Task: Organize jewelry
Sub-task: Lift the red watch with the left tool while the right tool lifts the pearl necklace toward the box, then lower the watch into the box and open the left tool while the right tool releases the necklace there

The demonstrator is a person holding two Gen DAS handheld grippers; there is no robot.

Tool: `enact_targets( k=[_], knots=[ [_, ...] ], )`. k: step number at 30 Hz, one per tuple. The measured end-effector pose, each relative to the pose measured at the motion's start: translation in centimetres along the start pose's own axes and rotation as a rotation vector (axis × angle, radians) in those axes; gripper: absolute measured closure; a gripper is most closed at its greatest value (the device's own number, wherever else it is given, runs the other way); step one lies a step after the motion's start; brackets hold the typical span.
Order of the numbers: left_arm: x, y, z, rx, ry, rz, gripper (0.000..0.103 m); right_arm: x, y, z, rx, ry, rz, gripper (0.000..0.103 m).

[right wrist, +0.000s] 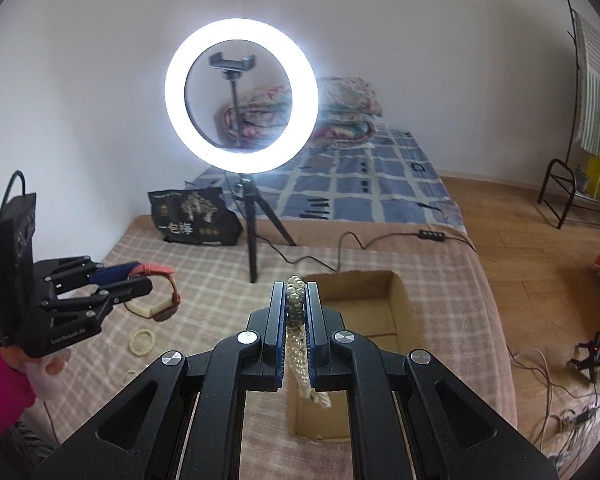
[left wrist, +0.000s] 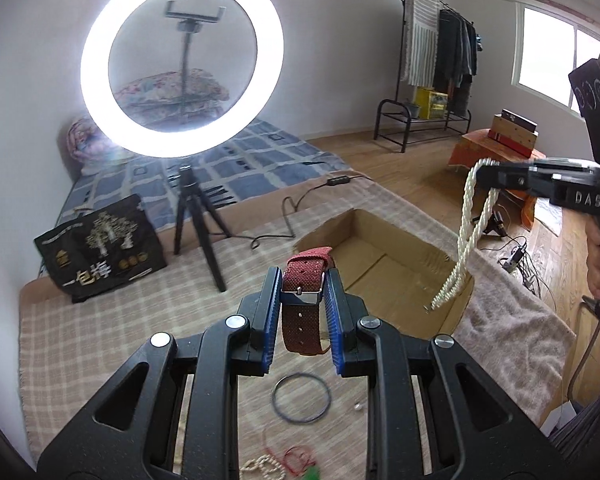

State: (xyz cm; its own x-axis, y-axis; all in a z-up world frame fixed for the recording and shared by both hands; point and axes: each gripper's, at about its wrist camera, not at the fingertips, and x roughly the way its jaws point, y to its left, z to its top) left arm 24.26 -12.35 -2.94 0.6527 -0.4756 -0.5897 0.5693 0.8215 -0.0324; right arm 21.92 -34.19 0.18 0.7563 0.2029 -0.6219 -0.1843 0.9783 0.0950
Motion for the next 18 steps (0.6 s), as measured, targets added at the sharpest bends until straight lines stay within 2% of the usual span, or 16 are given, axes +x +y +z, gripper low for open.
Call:
enact_targets(
  k=[8,18],
  knots=[
    [4.4,-4.3,2.3,0.031,0.011,-0.044,0.082,0.6,-4.6,-2.5,0.066,0.051,-0.06,0.096],
    [10.6,-7.2,3.6,0.02,0.067,-0.059,0.082,2.4,-6.9,-4.4,0.101,0.107,-0.083,0.096]
  ],
)
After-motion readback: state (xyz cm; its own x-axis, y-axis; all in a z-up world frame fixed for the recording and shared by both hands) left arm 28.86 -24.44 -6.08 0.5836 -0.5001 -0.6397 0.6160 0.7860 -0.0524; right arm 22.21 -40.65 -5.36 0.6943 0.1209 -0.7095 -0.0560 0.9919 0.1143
